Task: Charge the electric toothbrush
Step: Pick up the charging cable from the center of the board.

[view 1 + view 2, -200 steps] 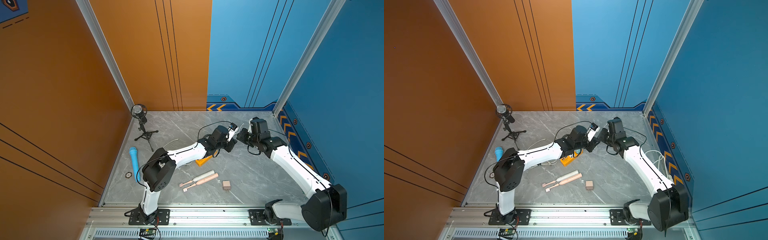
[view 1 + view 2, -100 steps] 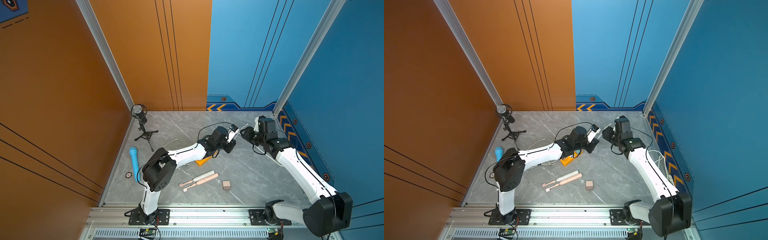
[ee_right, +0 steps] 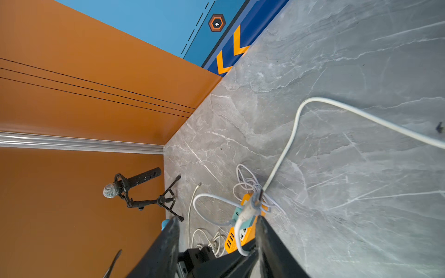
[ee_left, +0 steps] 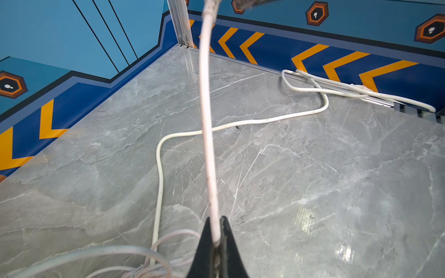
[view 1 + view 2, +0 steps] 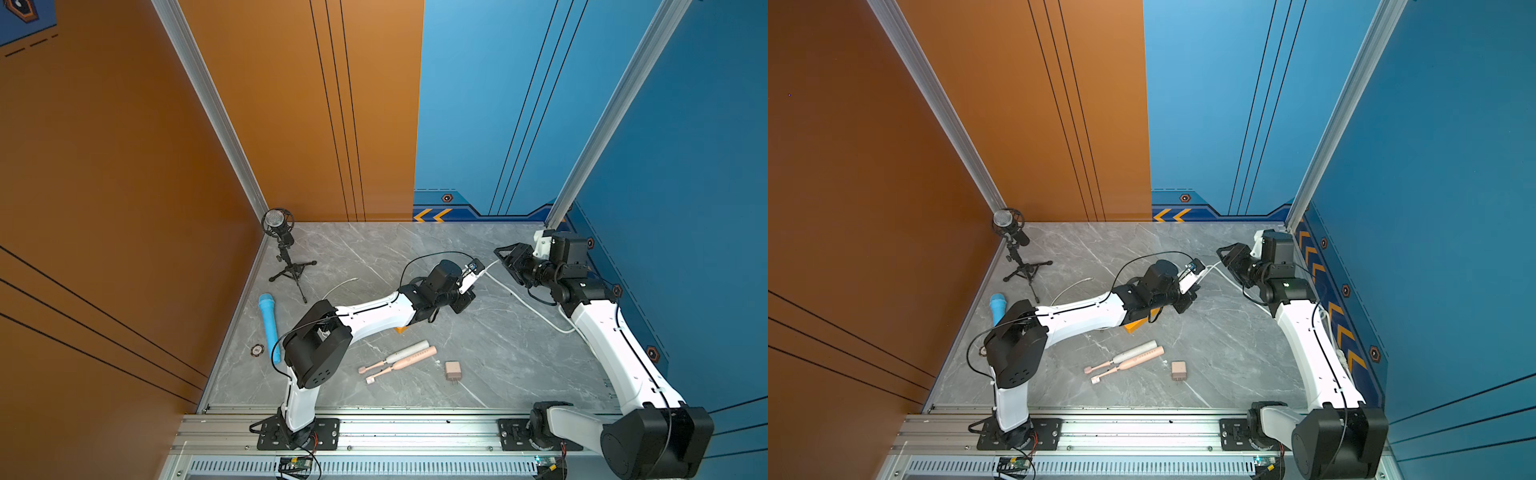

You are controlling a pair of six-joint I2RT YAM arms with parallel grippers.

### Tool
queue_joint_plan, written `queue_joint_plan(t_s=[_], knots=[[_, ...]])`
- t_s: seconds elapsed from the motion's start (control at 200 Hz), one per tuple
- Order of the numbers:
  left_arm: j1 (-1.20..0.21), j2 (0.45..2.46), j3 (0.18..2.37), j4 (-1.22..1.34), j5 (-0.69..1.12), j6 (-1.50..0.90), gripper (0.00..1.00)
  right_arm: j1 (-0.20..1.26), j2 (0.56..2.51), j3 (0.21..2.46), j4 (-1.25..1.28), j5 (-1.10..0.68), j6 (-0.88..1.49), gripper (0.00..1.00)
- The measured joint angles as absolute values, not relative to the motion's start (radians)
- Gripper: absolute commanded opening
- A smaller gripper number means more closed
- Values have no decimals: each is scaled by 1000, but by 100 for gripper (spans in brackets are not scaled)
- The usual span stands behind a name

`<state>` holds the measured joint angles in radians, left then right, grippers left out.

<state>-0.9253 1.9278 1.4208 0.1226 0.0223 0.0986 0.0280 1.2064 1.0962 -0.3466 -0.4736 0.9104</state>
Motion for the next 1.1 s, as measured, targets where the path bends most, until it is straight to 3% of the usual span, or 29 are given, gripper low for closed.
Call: queue_joint_plan(t_s=[0.25,0.425,0.751,1.096], knots=[[-933,1928,1421,123,-23,109,0,65,1224,1078,-302,-440,985,30],[-936,1928,1421,123,-43,109,0,106,1224,1074,-318,-356,968,37],[-937,1928,1421,123,-65,108,0,113,1208,1063,-378,-231,958,39],[-939,1928,1421,123,-73,108,0,149,1211,1063,-362,-215,984,27]])
